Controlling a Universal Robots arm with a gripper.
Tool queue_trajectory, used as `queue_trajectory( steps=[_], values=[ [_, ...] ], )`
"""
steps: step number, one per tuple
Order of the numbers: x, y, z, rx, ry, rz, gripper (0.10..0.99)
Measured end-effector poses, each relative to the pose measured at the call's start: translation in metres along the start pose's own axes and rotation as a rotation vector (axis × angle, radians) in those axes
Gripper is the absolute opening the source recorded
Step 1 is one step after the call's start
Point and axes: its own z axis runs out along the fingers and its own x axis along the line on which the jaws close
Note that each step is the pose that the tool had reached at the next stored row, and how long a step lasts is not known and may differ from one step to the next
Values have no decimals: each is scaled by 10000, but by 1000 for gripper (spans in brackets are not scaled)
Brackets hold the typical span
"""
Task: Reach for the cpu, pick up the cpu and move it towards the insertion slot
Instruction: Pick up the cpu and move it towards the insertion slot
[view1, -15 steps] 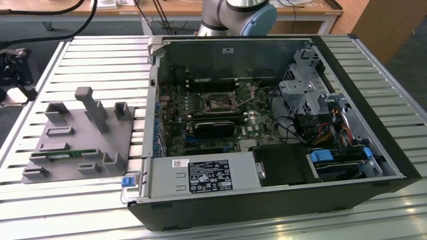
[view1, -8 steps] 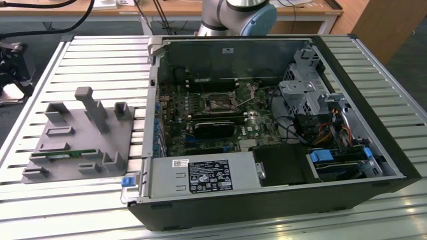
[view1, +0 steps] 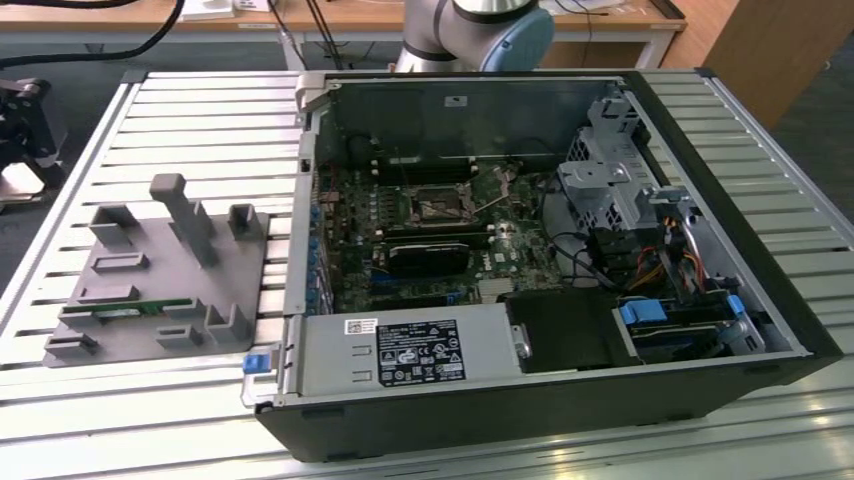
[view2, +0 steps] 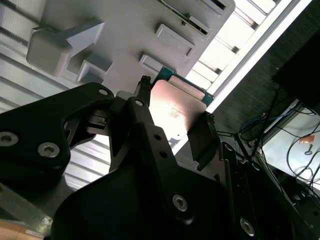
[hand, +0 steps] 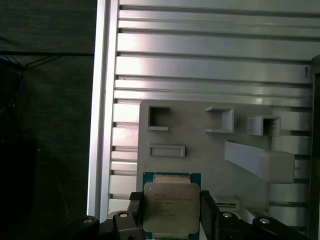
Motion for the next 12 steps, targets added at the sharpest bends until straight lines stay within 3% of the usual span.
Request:
queue_trajectory(
  steps=[5,12],
  values=[
    [1,2,-58,1,2,1,545],
    [0,6,-194,2,1,2,545]
  ],
)
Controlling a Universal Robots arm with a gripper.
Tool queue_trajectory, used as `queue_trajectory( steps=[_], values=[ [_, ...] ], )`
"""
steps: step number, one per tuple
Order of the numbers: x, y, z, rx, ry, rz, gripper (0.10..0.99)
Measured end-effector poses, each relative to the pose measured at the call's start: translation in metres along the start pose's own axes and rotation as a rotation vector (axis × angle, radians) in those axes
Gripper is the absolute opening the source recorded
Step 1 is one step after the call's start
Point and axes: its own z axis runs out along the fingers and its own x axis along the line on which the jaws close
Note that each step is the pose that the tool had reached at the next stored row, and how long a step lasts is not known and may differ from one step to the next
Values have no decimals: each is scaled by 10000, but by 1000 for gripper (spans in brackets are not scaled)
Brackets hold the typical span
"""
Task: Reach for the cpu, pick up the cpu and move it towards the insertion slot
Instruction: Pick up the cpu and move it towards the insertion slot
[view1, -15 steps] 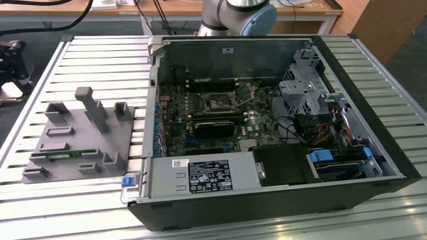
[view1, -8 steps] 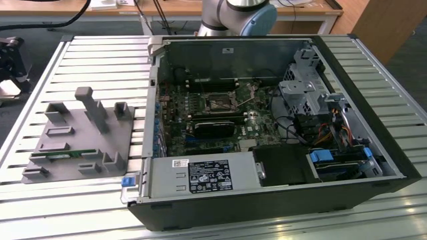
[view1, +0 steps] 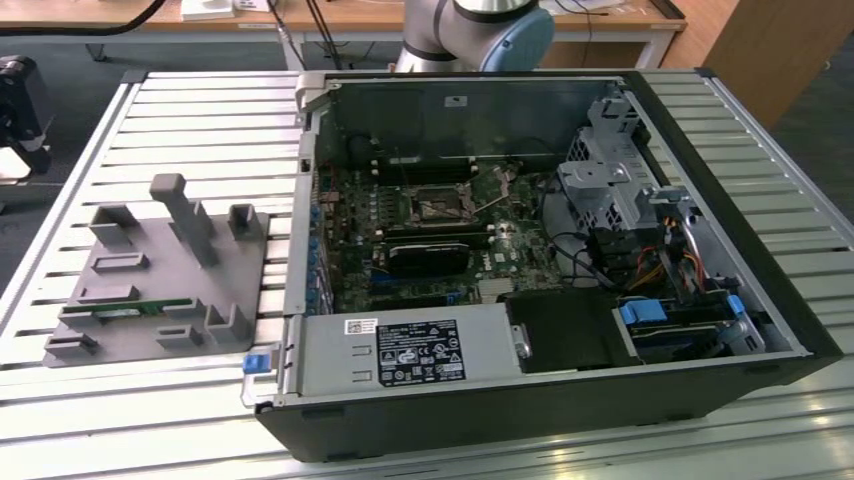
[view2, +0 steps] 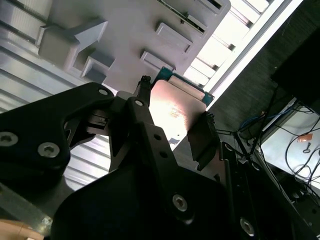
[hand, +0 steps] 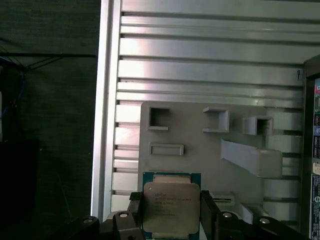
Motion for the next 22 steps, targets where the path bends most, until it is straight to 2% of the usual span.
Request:
queue_trajectory(
  steps=[4,10,22],
  values=[
    [-30,-1,-9,-1,-1,-1,545],
    [-132,-3,-30,-1,3,-1,545],
    [-154,4,-325,-2,0,12,545]
  ],
)
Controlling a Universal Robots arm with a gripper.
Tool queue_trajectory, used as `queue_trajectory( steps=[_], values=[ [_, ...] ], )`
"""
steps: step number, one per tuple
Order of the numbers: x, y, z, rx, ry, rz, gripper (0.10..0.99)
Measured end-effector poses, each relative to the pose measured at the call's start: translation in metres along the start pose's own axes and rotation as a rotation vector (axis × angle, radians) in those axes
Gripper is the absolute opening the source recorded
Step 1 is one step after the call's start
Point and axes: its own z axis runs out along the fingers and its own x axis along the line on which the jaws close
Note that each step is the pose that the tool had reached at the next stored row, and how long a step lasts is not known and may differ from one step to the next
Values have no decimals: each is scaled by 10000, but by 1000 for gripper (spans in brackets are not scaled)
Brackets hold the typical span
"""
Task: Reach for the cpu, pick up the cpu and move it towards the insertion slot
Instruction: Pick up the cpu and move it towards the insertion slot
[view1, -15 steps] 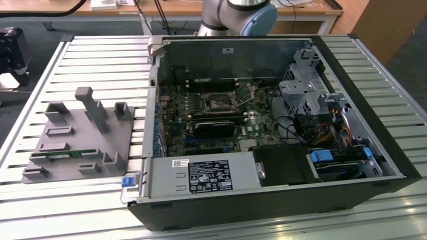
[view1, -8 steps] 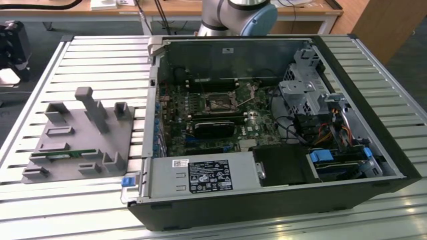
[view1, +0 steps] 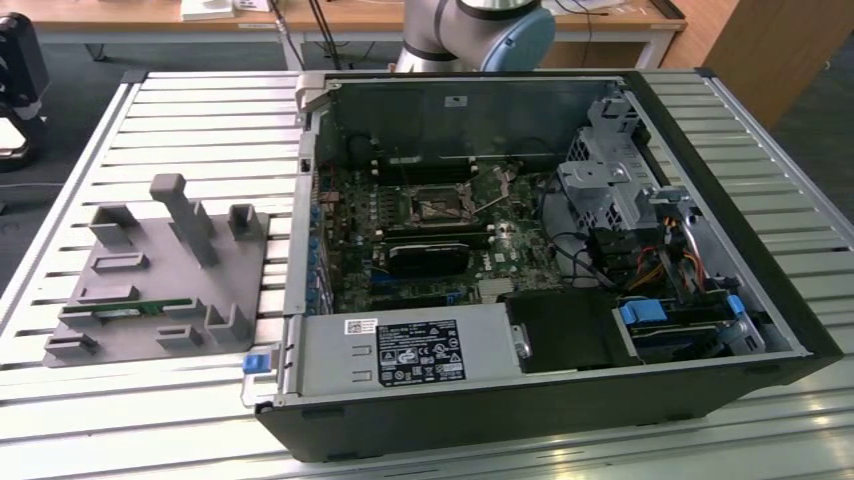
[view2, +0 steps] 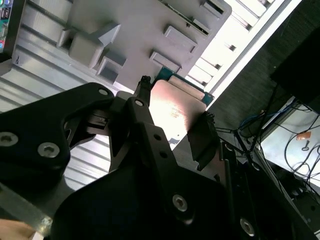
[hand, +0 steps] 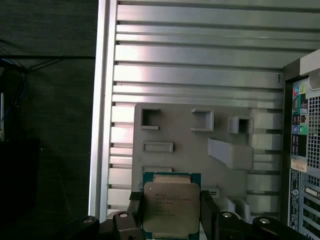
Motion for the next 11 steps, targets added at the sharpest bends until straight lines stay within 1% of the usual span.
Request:
queue_trajectory(
  steps=[3,8,11],
  values=[
    [-31,0,-17,-1,-1,1,545],
    [-124,-2,-39,-10,-1,1,545],
    [-166,-3,-45,-12,-2,0,545]
  ],
)
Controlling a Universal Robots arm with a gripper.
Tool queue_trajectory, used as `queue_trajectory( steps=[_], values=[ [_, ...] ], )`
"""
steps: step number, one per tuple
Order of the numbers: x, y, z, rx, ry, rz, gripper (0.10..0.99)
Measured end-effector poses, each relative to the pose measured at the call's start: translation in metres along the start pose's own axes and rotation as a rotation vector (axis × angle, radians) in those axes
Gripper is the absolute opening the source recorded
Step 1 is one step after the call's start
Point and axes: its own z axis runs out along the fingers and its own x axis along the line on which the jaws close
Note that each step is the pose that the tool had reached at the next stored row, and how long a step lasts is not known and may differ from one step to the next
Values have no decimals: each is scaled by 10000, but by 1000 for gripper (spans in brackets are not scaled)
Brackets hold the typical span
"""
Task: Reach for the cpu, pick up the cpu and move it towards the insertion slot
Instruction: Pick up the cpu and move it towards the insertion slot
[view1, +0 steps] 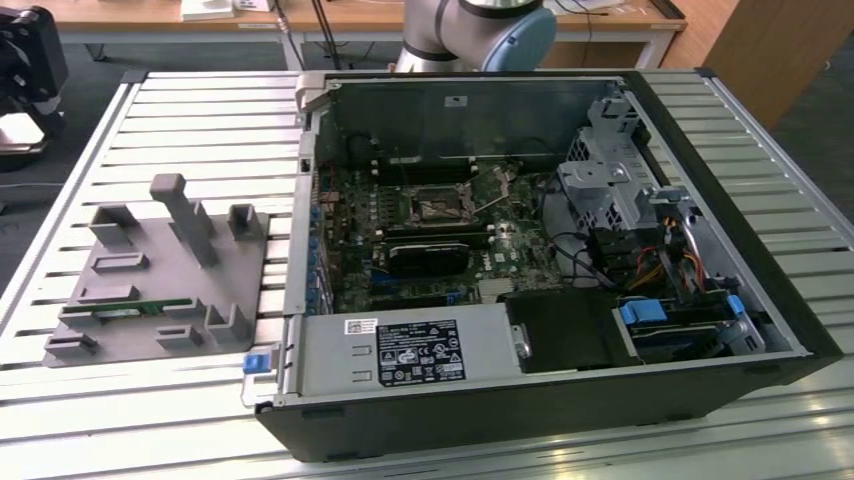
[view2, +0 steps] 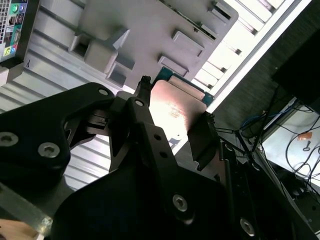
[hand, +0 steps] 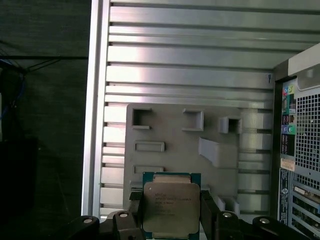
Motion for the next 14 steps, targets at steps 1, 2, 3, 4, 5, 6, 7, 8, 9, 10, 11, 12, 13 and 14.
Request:
queue_trajectory(
  steps=[1,2,3,4,5,6,7,8,9,10,11,12,13,14],
  values=[
    [-10,0,-2,0,1,0,545],
    [-21,0,-3,0,1,0,545],
    [-31,-1,-4,0,1,0,545],
    [-40,-1,-5,0,2,0,545],
    [-50,-1,-6,0,1,0,545],
    [-60,-1,-7,0,1,0,545],
    [-71,-1,-9,0,1,0,545],
    [-83,-2,-11,1,2,0,545],
    [-97,-2,-12,0,0,1,545],
    [-111,-2,-13,0,0,0,545],
    [-125,-3,-15,0,0,1,545],
    [-138,-3,-16,0,1,0,545],
    [-151,-3,-17,0,1,1,545],
    [-165,-4,-18,0,0,0,545]
  ],
)
